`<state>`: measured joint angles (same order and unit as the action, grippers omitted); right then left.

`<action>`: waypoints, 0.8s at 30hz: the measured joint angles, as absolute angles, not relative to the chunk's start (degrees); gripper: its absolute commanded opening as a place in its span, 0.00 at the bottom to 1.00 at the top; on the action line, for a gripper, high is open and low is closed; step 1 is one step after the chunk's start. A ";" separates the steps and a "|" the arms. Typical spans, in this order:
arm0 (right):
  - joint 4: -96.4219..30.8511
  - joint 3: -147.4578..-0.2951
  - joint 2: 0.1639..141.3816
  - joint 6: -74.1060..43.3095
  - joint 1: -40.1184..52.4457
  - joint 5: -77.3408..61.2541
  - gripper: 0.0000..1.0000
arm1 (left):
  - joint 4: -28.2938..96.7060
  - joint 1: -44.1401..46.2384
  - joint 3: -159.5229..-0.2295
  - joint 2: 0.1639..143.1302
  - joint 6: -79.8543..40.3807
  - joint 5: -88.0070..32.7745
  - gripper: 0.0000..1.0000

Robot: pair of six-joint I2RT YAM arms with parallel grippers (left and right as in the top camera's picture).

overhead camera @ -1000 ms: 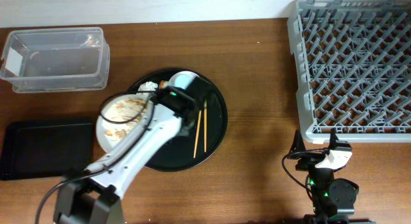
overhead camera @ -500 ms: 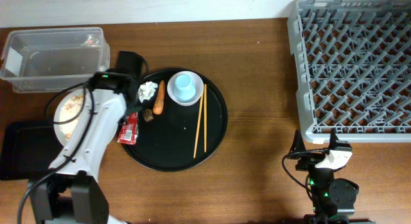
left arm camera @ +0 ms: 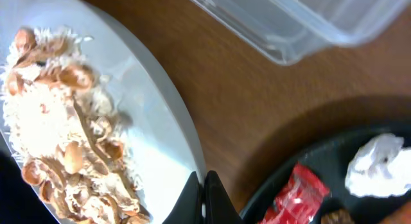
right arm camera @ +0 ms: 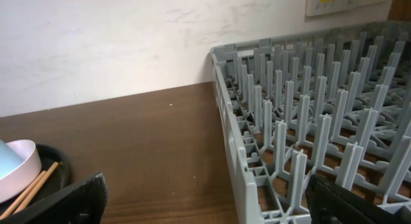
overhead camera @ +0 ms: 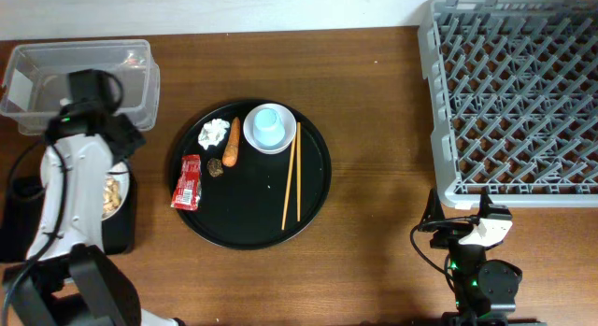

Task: Sort waste into correct bins and load items into the dishwasher rack
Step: 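Carry the plate left over the black tray, then tilt the plate to dump rice and shells onto the black tray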

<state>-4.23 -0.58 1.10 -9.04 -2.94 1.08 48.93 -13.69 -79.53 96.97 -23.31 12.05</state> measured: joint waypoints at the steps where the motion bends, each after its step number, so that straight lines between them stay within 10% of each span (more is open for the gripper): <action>1: -4.23 -0.58 1.13 -9.06 -2.94 1.08 0.98 | 48.51 -14.94 -79.53 96.97 -23.31 10.83 0.01; 24: -4.23 -0.58 1.10 -9.06 -2.94 1.08 0.98 | 46.59 -44.71 -79.53 96.97 -23.31 -33.08 0.01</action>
<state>-4.23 -0.58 1.10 -9.06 -2.94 1.08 46.59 -44.71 -79.53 96.97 -23.31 -33.08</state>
